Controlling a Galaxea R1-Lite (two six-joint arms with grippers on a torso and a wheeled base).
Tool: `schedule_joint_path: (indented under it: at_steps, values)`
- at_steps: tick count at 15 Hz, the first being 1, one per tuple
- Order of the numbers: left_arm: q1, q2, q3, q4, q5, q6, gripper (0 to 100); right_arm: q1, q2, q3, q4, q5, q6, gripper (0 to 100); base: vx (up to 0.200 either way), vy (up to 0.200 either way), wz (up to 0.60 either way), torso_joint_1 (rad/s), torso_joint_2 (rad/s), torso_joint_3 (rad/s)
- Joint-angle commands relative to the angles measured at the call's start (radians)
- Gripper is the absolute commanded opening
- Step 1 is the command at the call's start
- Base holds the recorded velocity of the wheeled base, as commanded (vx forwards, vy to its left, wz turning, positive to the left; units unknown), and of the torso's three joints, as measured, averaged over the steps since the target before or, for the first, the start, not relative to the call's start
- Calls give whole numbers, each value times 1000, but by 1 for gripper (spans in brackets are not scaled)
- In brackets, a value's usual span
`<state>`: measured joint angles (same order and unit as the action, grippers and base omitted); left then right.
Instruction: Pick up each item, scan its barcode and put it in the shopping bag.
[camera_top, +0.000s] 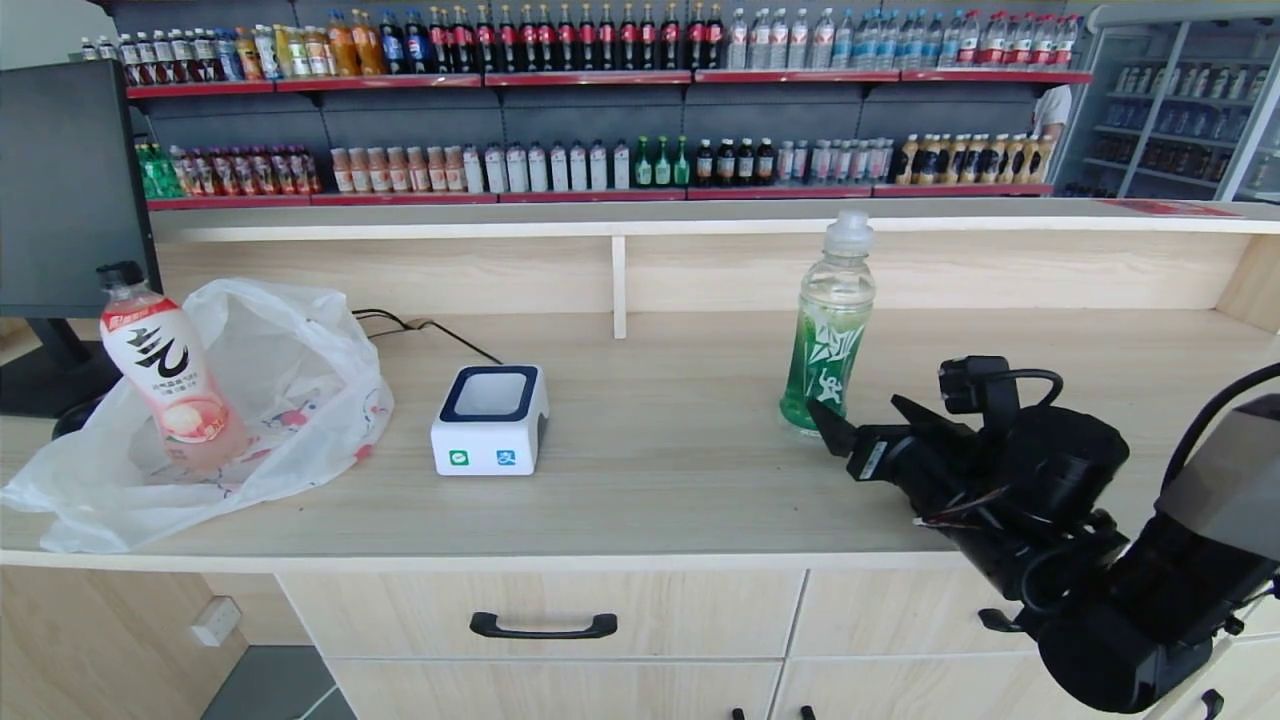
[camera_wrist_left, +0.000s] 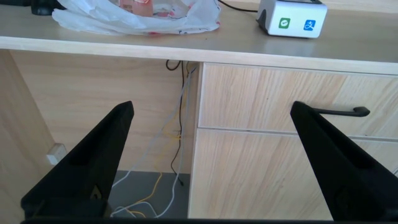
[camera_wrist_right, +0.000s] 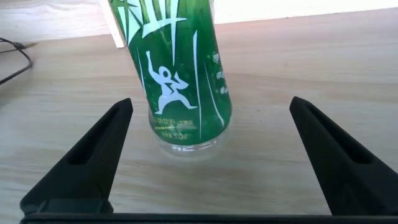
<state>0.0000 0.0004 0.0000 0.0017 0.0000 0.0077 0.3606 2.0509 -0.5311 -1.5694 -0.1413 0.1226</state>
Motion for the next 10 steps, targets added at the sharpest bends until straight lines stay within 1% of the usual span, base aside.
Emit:
schedule_joint_path:
  at_steps: [1,3,5,7,10]
  values:
    - [0,0,0,0,0,0,100,58,14,-12,-1,-1,0,100,0,0,0,0,0,0]
    - [0,0,0,0,0,0,100,63,25,-12,-1,0,0,100,0,0,0,0,0,0]
    - [0,0,0,0,0,0,100,55,77,-53,-1,-1,2,100,0,0,0,0,0,0]
    - [0,0,0,0,0,0,100,55,95,-64,-1,-1,2,100,0,0,0,0,0,0]
    - [0,0,0,0,0,-2,100,14,104,-67,-1,-21,9,100,0,0,0,0,0,0]
